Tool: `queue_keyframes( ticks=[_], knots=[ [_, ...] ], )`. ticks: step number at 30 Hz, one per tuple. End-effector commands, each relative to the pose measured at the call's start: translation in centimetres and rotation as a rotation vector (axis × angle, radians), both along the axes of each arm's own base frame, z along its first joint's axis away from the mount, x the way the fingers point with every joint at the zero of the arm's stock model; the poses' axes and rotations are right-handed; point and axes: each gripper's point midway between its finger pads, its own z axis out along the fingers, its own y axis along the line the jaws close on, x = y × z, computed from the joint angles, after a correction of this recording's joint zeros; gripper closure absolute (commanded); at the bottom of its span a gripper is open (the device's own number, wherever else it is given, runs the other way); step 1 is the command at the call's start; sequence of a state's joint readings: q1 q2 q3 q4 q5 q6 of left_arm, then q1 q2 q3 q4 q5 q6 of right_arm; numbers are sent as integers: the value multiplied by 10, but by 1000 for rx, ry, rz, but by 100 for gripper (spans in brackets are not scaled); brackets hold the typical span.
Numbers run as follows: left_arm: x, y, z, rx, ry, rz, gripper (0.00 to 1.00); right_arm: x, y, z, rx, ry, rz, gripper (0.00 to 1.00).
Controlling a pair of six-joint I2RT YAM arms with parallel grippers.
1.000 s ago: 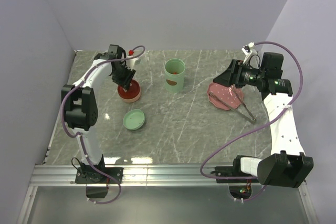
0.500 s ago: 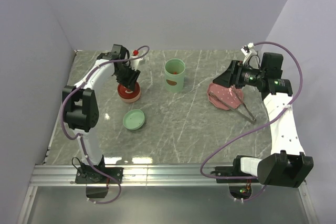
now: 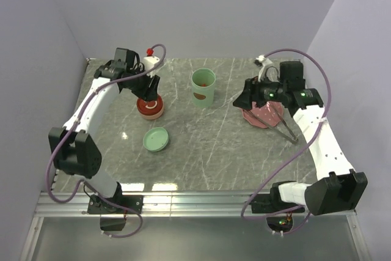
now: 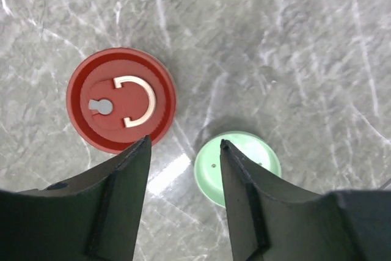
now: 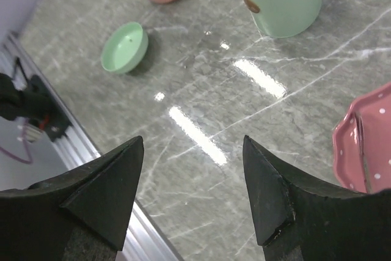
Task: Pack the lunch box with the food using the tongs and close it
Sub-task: Pick up the lid of the lunch box with the left arm
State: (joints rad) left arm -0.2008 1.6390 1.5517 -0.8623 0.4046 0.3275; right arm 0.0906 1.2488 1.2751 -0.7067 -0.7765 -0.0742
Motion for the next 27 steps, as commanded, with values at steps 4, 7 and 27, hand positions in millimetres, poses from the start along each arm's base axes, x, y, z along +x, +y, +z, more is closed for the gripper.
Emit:
queue_keyframes(
  ticks=[4,7,27],
  knots=[
    [-22,-17,9,-106,-68,-81,40,29,14,1,-107,-85,-3,29],
    [-45,-20,-13,-69,-13,-157,40,32,21,-11,-153,-65,16,30],
    [-143,-19,-104,327,-304,-207,26,23,15,-41,-217,15,-25,31]
  ],
)
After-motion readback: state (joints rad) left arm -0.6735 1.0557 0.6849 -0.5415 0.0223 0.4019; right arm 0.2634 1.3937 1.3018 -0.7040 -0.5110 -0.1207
